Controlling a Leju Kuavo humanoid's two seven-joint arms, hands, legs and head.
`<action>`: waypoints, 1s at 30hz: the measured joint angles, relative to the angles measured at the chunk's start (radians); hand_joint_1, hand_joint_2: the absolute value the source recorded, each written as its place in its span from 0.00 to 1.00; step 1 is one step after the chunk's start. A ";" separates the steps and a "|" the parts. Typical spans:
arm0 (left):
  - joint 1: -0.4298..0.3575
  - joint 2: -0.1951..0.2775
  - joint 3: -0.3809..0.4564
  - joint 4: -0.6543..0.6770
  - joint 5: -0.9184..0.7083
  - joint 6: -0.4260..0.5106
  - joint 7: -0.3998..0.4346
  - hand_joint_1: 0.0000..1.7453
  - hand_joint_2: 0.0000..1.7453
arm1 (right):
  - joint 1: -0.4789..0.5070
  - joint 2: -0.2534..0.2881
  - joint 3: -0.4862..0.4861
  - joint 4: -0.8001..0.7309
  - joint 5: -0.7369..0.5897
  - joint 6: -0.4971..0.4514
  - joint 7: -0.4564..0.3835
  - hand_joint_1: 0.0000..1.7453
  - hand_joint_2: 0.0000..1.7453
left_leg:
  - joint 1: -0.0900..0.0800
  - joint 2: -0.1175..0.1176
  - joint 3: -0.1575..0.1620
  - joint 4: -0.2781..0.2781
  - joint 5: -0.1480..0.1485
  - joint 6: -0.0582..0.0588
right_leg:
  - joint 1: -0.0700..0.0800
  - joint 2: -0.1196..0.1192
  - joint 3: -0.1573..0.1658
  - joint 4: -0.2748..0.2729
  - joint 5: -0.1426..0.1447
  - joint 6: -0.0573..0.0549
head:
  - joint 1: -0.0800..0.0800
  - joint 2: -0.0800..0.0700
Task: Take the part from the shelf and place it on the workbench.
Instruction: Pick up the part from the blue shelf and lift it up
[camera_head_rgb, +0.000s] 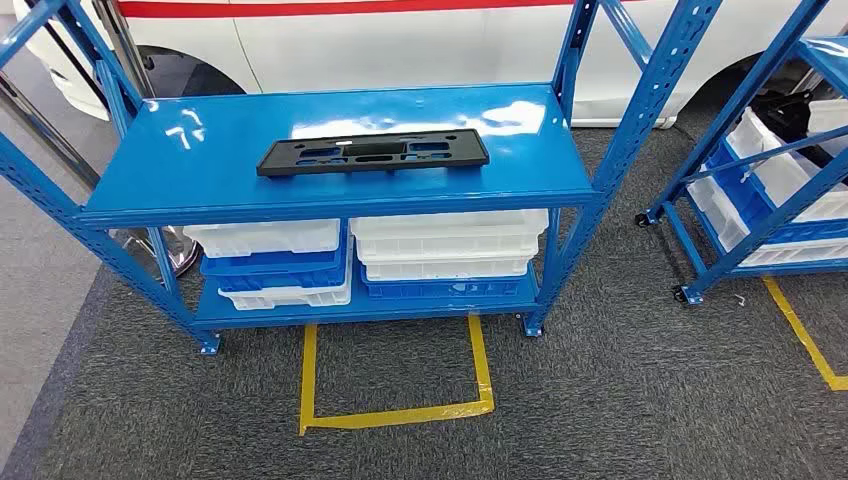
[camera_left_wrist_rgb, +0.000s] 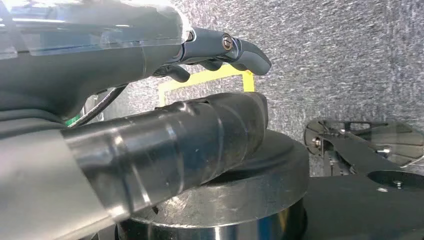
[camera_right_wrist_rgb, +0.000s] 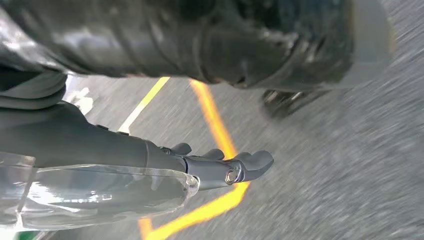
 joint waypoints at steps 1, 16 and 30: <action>0.000 0.000 0.002 0.000 0.002 0.000 -0.003 0.00 0.00 | 0.000 -0.003 -0.012 -0.001 -0.016 0.026 -0.026 0.00 0.00 | 0.000 0.000 0.000 0.000 0.000 0.000 | 0.000 0.000 0.000 0.000 0.000 0.000 | 0.000 0.000; 0.001 -0.001 0.023 0.006 0.004 -0.005 -0.045 0.00 0.00 | -0.019 -0.045 -0.187 -0.211 -0.091 0.617 -0.376 0.00 0.00 | -0.001 0.000 0.000 0.002 0.000 0.001 | -0.001 0.000 0.000 0.000 0.001 0.002 | 0.000 0.000; 0.001 -0.001 0.025 0.010 -0.018 -0.022 -0.043 0.00 0.00 | 0.029 0.039 -0.093 -0.481 0.017 0.835 -0.398 0.00 1.00 | -0.001 0.000 -0.001 0.002 0.000 0.001 | 0.000 0.001 0.000 0.000 0.002 0.003 | 0.000 0.000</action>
